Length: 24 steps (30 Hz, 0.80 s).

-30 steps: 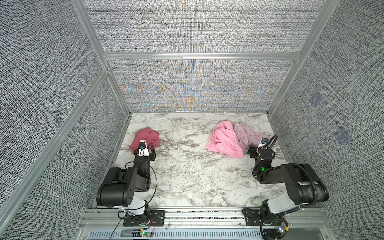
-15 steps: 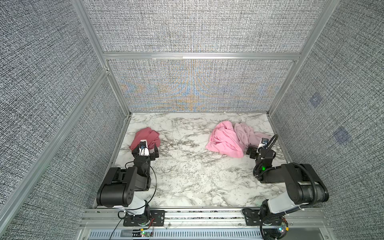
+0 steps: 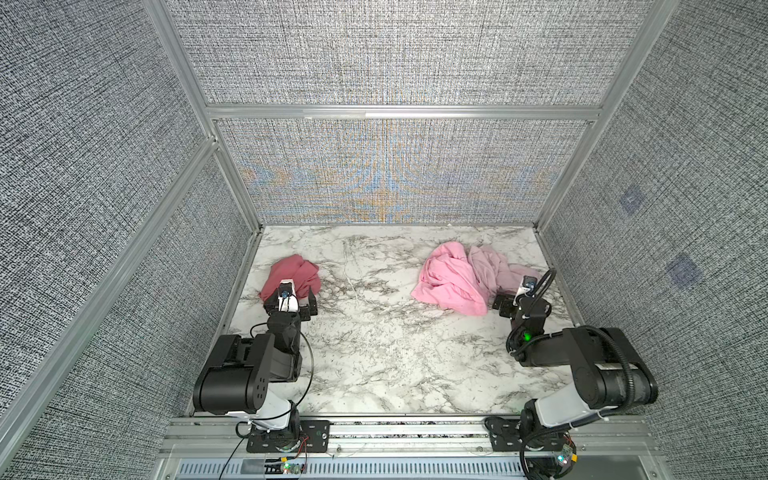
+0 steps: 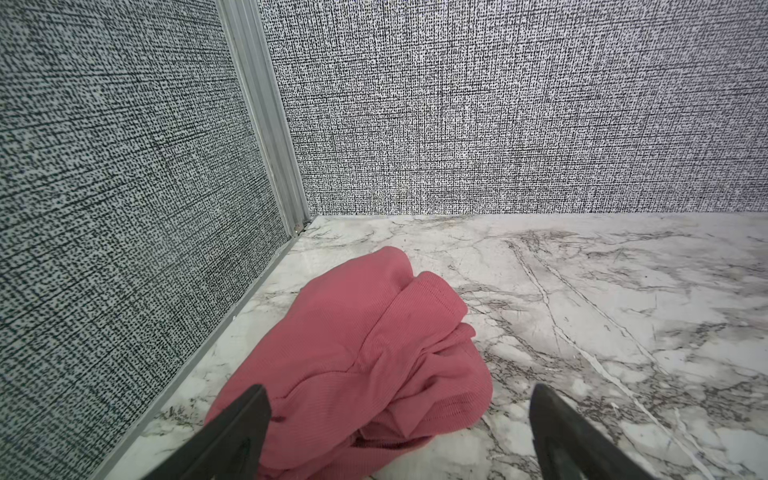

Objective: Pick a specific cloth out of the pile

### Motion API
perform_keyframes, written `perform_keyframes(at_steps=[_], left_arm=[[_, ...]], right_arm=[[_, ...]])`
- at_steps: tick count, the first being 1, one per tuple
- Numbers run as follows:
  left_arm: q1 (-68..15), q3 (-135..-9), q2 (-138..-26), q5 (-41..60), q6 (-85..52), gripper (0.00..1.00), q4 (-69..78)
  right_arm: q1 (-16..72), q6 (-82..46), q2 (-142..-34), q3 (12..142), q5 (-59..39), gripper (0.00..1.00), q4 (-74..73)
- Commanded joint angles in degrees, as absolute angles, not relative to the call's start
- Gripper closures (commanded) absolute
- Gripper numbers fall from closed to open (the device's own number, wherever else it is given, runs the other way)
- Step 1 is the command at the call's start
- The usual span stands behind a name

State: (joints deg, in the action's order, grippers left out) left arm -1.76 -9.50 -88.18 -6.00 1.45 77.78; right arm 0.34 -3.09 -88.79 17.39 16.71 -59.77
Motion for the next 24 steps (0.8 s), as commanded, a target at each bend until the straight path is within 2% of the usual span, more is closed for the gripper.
perform_keyframes(at_steps=[1,24], left_arm=[[-1.70,-9.49,-88.15,-5.89,1.54,0.01,78.39],[-1.76,-9.71,-88.22,-5.86,1.49,0.01,77.92]], right_arm=[[0.35,-3.38,-88.68,17.48,16.70,0.01,-60.75],[0.35,-3.34,-88.65,17.51,16.70,0.01,-60.73]])
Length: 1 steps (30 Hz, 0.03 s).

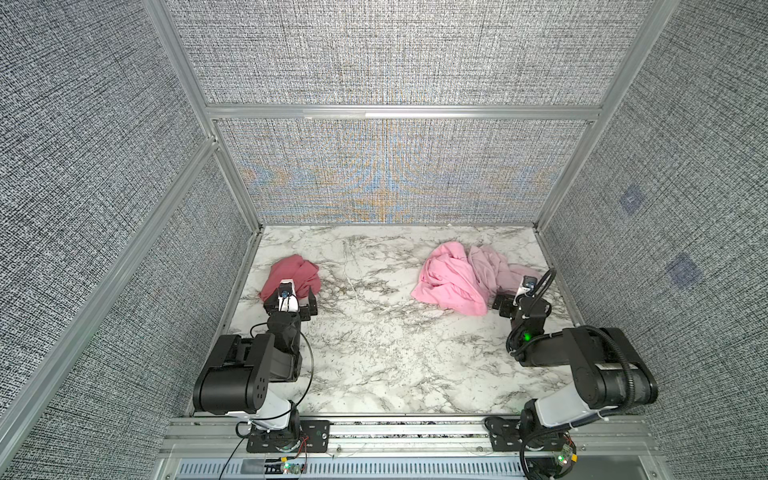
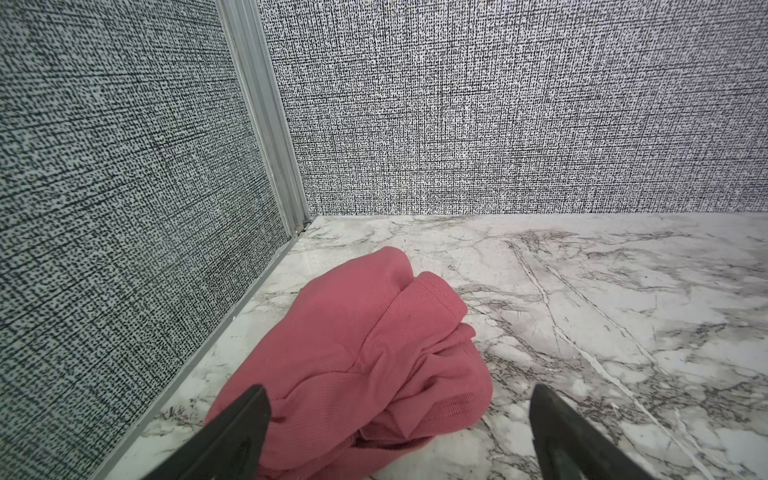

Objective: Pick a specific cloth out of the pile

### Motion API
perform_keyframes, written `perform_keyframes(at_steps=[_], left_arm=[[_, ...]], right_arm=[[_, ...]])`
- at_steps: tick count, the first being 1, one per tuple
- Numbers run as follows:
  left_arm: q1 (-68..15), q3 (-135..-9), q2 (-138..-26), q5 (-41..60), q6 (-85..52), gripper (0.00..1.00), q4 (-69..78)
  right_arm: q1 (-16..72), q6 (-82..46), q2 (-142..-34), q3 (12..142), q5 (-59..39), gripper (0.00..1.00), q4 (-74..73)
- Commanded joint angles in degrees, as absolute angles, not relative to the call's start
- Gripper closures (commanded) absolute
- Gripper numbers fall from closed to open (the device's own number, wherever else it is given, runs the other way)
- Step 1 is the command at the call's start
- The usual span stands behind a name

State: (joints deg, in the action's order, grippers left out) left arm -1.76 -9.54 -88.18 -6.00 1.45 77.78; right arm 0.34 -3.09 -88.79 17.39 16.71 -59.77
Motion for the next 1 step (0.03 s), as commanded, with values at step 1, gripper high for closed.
perform_keyframes(at_steps=[1], left_arm=[[-1.75,-9.53,-88.16,-5.84,1.60,0.01,78.20]], right_arm=[[0.35,-3.34,-88.64,17.49,16.70,0.01,-60.74]])
